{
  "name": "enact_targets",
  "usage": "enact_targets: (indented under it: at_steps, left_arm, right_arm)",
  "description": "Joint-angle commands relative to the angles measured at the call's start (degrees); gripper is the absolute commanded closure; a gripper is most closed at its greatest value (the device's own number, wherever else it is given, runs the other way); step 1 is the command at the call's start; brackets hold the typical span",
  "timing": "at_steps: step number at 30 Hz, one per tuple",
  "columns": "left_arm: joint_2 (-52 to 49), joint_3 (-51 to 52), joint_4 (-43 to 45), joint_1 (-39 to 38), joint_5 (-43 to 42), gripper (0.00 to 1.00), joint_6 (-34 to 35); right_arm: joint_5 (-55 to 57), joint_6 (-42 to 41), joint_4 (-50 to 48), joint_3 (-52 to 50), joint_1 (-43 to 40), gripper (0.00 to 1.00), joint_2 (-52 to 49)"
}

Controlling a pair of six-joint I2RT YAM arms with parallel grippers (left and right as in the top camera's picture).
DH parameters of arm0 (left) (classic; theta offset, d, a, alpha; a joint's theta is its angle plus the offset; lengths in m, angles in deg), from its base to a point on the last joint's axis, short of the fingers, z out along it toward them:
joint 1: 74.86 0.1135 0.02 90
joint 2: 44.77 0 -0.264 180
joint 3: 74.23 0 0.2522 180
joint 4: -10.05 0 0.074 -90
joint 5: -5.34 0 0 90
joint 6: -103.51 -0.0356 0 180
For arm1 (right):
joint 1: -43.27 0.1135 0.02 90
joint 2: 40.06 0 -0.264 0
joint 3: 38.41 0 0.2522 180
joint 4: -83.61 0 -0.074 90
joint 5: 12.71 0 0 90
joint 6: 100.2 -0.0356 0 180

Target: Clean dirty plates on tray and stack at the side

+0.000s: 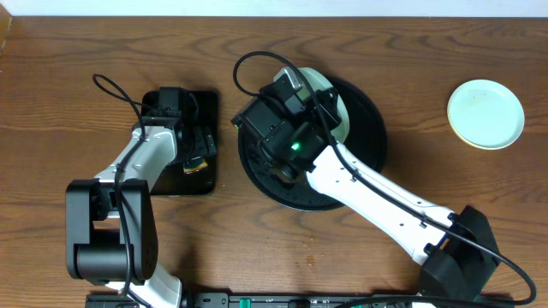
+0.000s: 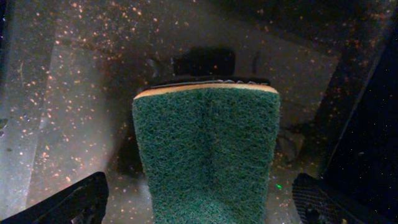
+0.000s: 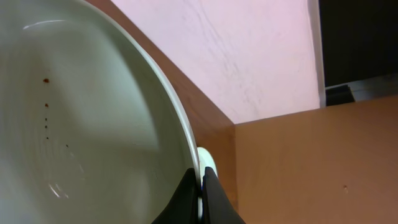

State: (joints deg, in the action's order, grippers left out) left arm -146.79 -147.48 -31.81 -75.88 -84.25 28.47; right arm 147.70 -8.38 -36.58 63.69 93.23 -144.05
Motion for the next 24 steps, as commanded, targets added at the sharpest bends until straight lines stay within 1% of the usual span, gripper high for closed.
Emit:
enact_targets:
  at_steps: [1, 4, 6, 10, 14, 19, 21, 24]
  left_arm:
    - [-0.96, 0.24, -0.13, 0.09, 0.74, 0.05, -0.33]
    - [-0.96, 0.24, -0.15, 0.09, 0.74, 0.05, -0.31]
    - [-0.96, 0.24, -0.15, 0.09, 0.74, 0.05, -0.31]
    - [-0.96, 0.24, -0.13, 0.09, 0.74, 0.05, -0.33]
    - [-0.96, 0.24, -0.15, 0.09, 0.74, 0.05, -0.31]
    - [-0.96, 0.24, -0.13, 0.09, 0.74, 0.05, -0.33]
    - [-0.96, 0.24, -0.13, 0.09, 0.74, 0.05, -0.31]
    - [-0.96, 0.24, -0.13, 0.09, 0.74, 0.05, -0.33]
  right_arm:
    - [3.28, 0.44, 0.02, 0.52, 0.7, 0.99, 1.11]
    - [1.51, 0.37, 0.02, 0.5, 0.42, 0.99, 1.11]
    - [-4.33, -0.26, 0.04, 0.52, -0.31, 0.99, 1.11]
    - [-21.75, -5.33, 1.66, 0.5, -4.26, 0.99, 1.11]
    - [-38.53, -11.41, 5.07, 0.5, -11.1, 0.99, 1.11]
    - [-63.49, -12.07, 8.02, 0.39, -21.33, 0.99, 0.81]
    - [-69.94, -12.02, 8.07, -0.02, -24.48, 0.99, 0.28]
    - [-73.68, -11.85, 6.23, -1.86, -28.59, 0.99, -1.01]
